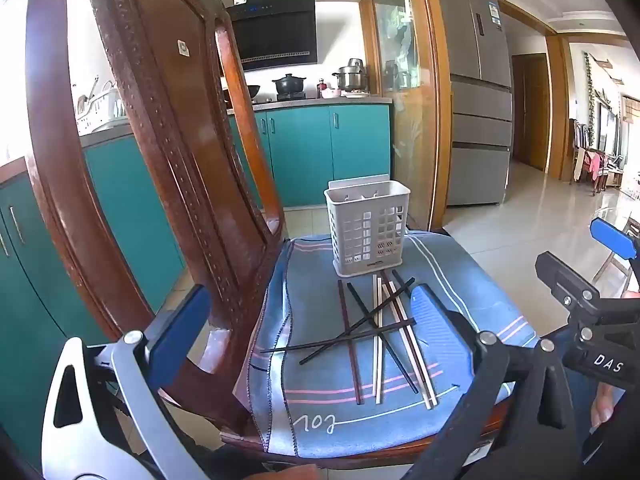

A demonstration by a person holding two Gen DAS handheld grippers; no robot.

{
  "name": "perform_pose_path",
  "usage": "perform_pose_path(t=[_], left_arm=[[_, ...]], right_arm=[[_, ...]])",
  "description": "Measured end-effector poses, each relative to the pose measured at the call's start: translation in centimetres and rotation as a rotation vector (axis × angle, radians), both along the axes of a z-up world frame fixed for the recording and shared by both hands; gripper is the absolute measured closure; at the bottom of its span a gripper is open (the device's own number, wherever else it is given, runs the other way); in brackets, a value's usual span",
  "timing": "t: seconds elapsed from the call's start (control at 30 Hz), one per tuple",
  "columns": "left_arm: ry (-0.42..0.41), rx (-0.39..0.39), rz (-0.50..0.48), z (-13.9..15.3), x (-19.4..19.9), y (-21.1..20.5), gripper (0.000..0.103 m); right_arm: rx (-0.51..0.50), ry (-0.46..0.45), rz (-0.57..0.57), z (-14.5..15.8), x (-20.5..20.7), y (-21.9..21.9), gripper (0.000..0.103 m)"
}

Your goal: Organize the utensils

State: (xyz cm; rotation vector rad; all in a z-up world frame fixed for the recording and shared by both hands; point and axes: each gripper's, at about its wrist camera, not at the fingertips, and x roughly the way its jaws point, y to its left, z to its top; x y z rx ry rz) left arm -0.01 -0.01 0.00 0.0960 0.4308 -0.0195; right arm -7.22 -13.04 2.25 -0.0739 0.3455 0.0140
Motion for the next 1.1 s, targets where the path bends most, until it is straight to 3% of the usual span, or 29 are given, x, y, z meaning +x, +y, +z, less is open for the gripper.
perform_pose_path(t=[1.1], left_arm=[[-0.023,0.006,0.022,0.9,0.1,0.7,0.003]], right_arm=[[0.005,-0.038,0.001,1.4,-0.7,0.0,0.003]])
